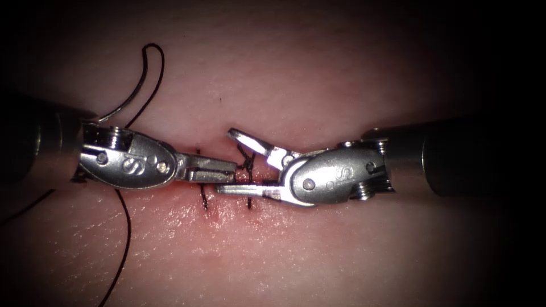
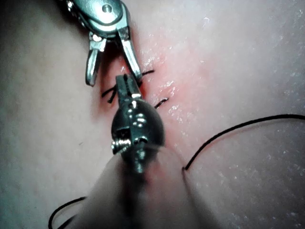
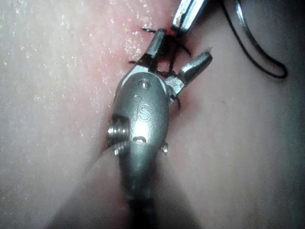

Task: Wound Closure
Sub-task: With the right gripper cut the suture end

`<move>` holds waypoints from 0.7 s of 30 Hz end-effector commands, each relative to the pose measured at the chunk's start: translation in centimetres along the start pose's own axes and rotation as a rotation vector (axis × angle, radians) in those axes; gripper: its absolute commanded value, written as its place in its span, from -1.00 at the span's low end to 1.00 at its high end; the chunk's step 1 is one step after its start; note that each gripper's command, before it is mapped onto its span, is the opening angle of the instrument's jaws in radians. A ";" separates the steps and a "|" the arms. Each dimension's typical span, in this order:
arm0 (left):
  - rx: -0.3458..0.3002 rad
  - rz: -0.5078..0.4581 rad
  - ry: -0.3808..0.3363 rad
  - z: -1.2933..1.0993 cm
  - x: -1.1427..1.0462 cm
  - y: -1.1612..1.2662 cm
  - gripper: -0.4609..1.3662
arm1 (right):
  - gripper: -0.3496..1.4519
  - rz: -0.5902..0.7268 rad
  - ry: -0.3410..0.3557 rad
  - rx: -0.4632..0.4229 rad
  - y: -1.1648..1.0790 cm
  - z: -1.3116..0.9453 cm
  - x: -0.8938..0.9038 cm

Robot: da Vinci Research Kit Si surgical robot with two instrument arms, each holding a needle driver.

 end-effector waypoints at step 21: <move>0.017 0.022 -0.012 -0.03 -0.02 -0.02 -0.88 | 0.99 -0.045 -0.041 0.017 -0.21 0.34 0.02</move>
